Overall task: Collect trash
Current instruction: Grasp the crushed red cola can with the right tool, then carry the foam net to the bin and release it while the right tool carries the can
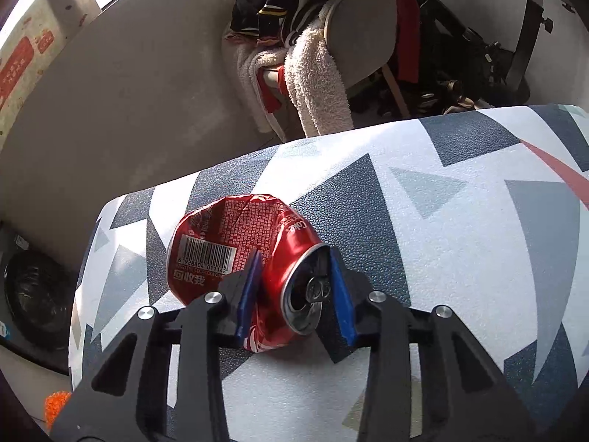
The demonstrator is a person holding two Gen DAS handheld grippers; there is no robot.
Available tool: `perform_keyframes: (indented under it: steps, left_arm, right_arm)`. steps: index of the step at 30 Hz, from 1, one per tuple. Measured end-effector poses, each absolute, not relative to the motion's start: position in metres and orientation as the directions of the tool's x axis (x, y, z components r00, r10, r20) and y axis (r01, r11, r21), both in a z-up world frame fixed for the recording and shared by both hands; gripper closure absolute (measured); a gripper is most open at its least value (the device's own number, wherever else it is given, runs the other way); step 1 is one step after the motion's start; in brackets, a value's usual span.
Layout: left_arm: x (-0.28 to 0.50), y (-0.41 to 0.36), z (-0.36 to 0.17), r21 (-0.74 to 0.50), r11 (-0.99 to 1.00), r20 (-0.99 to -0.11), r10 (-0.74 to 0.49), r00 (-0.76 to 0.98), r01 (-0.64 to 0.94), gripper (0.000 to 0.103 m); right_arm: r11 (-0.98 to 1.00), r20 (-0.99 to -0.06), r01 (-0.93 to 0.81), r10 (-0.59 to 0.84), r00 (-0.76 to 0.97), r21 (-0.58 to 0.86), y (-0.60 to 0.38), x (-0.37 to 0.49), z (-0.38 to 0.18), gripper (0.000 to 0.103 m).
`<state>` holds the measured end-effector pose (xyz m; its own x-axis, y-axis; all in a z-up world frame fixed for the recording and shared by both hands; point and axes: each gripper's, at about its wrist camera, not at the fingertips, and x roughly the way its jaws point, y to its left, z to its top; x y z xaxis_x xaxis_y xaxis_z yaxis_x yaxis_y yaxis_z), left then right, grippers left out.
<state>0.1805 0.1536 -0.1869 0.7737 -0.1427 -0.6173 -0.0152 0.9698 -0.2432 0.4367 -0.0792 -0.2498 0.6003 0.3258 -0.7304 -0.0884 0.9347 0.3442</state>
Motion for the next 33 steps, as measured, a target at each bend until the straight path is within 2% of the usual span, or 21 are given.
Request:
perform_keyframes:
  steps: [6,16,24,33]
  left_arm:
    - [0.171,0.136,-0.180,-0.265,0.964,-0.610,-0.176,0.772,0.010,0.084]
    - [0.123,0.069,-0.171,-0.264,0.959,-0.622,-0.250,0.742,0.102,0.084]
    - [0.070,0.018,-0.163,-0.240,0.956,-0.633,-0.285,0.719,0.168,0.084]
    - [0.014,-0.011,-0.170,-0.226,0.954,-0.644,-0.299,0.704,0.198,0.084]
  right_arm:
    - [0.940,-0.717,-0.175,0.337,0.611,0.294,-0.113,0.388,-0.233,0.078]
    - [0.938,-0.697,-0.247,0.347,0.628,0.244,-0.190,0.260,-0.210,0.078]
    - [0.933,-0.669,-0.239,0.360,0.650,0.270,-0.245,0.170,-0.200,0.078]
    - [0.922,-0.628,-0.247,0.384,0.676,0.298,-0.275,0.110,-0.188,0.078]
